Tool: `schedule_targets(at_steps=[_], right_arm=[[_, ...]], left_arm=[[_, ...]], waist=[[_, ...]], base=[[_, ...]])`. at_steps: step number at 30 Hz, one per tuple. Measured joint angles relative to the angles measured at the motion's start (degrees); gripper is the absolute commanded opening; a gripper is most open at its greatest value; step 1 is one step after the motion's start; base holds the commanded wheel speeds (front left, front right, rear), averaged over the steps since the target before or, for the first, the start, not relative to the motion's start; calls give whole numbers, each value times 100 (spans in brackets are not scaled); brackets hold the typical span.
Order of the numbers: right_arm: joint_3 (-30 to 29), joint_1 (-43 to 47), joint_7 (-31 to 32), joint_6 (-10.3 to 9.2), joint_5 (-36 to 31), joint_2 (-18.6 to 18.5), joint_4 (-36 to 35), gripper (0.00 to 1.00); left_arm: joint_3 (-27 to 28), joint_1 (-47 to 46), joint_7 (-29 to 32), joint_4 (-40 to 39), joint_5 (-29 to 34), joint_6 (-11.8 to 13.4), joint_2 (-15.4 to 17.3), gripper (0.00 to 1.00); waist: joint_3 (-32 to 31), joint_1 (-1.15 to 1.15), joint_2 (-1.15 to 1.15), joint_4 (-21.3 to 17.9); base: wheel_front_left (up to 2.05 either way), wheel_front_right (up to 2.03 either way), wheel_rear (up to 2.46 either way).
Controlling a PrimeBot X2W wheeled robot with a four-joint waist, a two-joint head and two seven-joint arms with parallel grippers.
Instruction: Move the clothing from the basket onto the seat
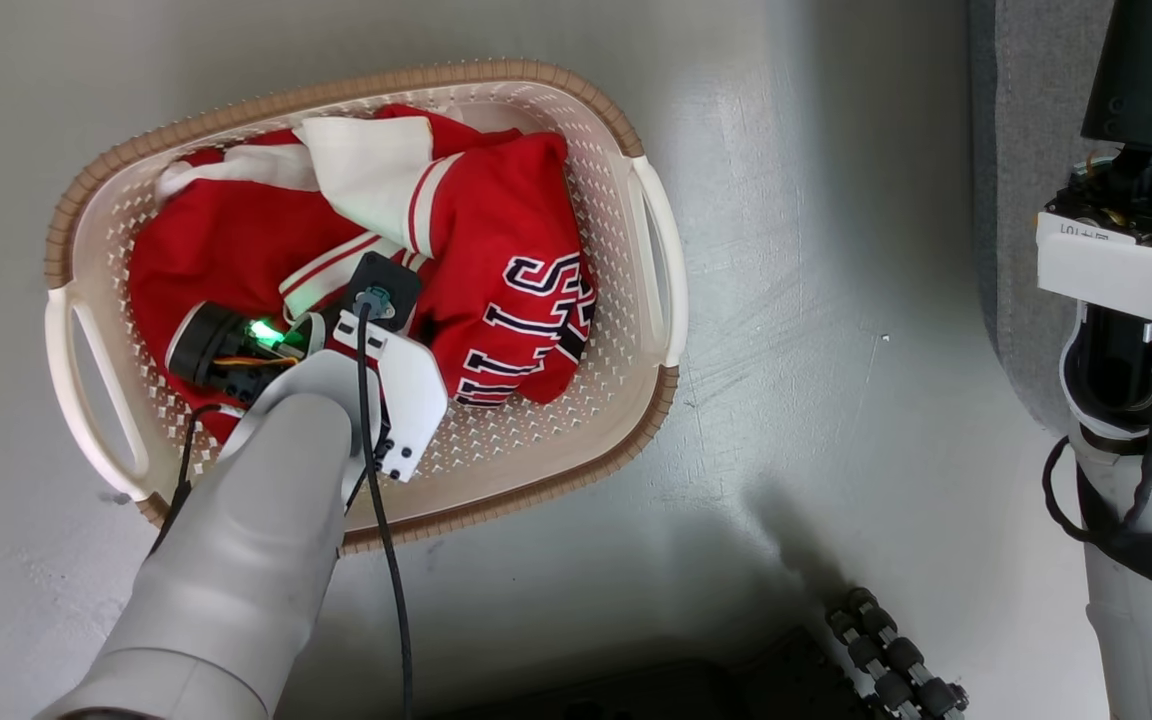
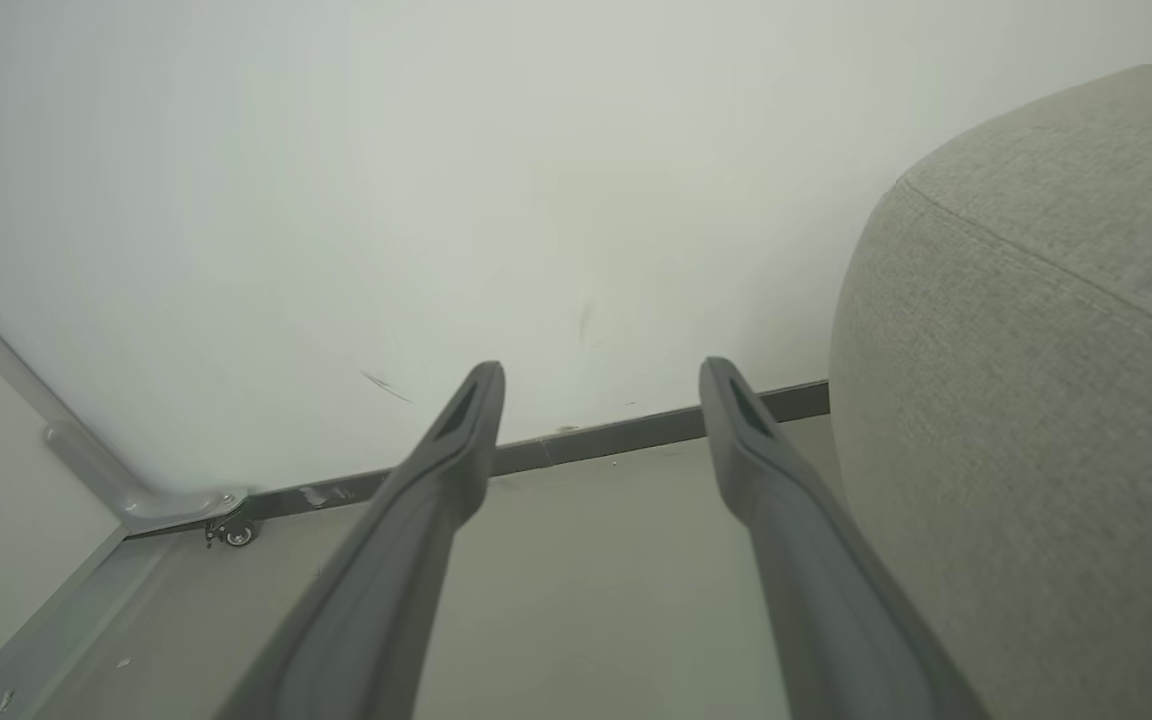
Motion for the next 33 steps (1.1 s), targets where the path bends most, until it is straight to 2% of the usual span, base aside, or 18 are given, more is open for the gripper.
schedule_targets(at_steps=[5, 8, 10, 12, 14, 15, 16, 17, 26, 29, 33], right_arm=[[4, -32, 0, 0, 0, 8, 4, 100], [14, -99, 0, 0, -1, 21, 5, 100], [5, -103, 0, 0, -1, 22, 9, 100], [-10, -103, 0, 0, -1, 23, 15, 100], [-24, -103, 0, 0, -1, 23, 21, 100], [-24, -103, 0, 0, -1, 24, 24, 100], [-23, -103, 0, 0, -1, 24, 25, 100], [-23, -103, 0, 0, -1, 24, 25, 100], [-18, -104, 0, 0, -8, 25, 52, 100], [15, -139, 0, 0, -8, 31, 52, 100], [-3, -222, 0, 0, -8, 33, 52, 100]], left_arm=[[2, -127, 80, 37, 2, 158, 2, 100], [-24, -155, 129, 67, 9, 158, 0, 100], [-44, -156, 196, 99, 10, 158, -3, 82], [-51, -156, 199, 113, 10, 158, -3, 48], [-66, -156, 233, 125, 9, 158, -3, 38], [-69, -156, 242, 132, 9, 157, -3, 30], [-74, -156, 242, 133, 9, 157, -3, 18], [-78, -156, 242, 134, 9, 155, -4, 0], [-80, -158, 91, 121, -69, 142, -4, 0], [-42, -183, -99, 118, -121, 38, -4, 0], [-48, -185, -230, 73, -143, 29, -4, 0]], waist=[[53, 0, 0, -21], [63, 0, 0, -29], [55, 0, 0, -28], [43, 0, 0, -26], [29, 0, 0, -25], [22, 0, 0, -24], [16, 0, 0, -24], [12, 0, 0, -25], [-33, 0, 0, -18], [-42, 0, 0, -27], [-81, 0, 0, -24]], base=[[0, 0, 0], [0, 0, 0], [0, 0, 0], [0, 0, 0], [0, 0, 0], [0, 0, 0], [0, 0, 0], [0, 0, 0], [0, 0, 0], [0, 0, 0], [0, 0, 0]])
